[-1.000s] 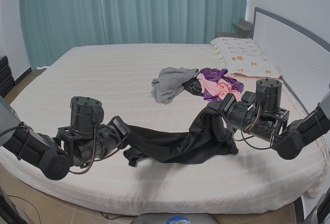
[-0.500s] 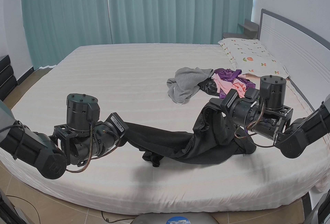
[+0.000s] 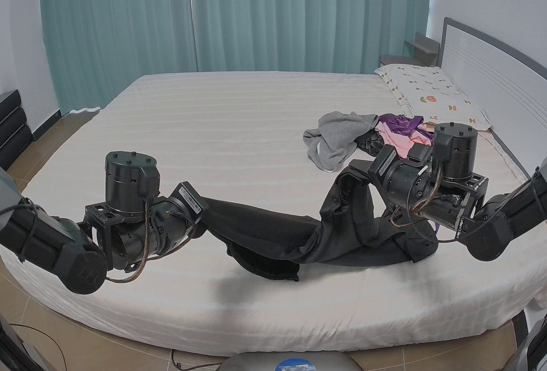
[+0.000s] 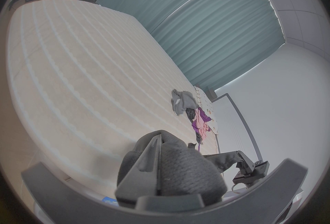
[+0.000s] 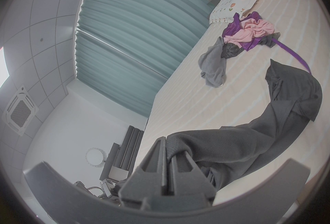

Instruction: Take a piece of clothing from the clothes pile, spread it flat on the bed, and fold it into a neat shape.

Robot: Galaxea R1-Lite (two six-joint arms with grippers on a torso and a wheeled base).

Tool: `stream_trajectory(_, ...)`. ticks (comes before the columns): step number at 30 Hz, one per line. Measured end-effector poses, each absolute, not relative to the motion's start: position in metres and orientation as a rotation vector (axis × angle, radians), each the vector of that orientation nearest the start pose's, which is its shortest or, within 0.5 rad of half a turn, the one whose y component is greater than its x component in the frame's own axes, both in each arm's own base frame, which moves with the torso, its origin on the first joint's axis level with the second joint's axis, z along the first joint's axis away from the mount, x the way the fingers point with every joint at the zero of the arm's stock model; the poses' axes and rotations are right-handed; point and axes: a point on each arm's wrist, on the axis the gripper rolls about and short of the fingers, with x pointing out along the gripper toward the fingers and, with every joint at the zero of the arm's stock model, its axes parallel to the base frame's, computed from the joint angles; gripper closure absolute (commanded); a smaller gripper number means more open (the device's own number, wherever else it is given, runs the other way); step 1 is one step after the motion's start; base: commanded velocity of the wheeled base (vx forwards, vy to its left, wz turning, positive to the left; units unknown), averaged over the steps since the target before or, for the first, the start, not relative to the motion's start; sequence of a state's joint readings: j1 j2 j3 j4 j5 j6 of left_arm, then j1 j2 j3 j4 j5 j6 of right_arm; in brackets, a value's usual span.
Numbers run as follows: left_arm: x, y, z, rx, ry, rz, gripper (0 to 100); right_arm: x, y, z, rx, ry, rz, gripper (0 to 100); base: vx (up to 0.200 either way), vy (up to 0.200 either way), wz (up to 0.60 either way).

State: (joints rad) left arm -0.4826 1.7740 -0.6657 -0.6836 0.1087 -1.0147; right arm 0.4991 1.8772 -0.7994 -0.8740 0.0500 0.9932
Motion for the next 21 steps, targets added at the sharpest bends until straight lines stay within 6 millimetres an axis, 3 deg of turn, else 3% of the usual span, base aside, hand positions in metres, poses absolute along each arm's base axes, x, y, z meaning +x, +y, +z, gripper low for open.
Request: stream_trajectory(21,0.2694,-0.13,0.1352,-0.879,0.521,-0.116,100,0.2951,0.1629,0.1539,0.914,0.426,0.399,100,0.0,0.2,0.0)
